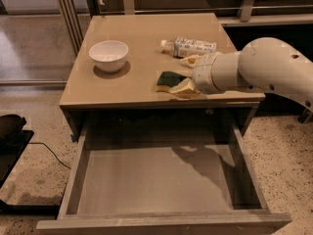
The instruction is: Pick sponge from top drawer and place on counter
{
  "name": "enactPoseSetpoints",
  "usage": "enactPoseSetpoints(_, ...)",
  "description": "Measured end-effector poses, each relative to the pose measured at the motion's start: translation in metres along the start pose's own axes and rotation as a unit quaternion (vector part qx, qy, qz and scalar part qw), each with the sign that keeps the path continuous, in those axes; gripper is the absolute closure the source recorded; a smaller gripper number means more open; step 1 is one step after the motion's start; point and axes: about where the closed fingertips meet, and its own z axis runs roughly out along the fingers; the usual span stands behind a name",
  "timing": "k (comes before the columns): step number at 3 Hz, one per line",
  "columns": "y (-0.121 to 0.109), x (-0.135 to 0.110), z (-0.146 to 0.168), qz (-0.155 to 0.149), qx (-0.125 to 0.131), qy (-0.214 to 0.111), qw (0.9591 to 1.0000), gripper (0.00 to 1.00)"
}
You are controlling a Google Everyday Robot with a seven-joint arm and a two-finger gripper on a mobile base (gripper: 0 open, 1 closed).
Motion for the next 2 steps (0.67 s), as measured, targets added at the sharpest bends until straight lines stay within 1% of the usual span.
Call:
enactPoseSetpoints(1, 0.0, 0.0, 0.0, 0.0, 0.0, 0.0, 1.0, 0.0)
enactPoseSetpoints(2, 0.0, 0.0, 0.0, 0.0, 0.0, 0.0, 1.0, 0.0)
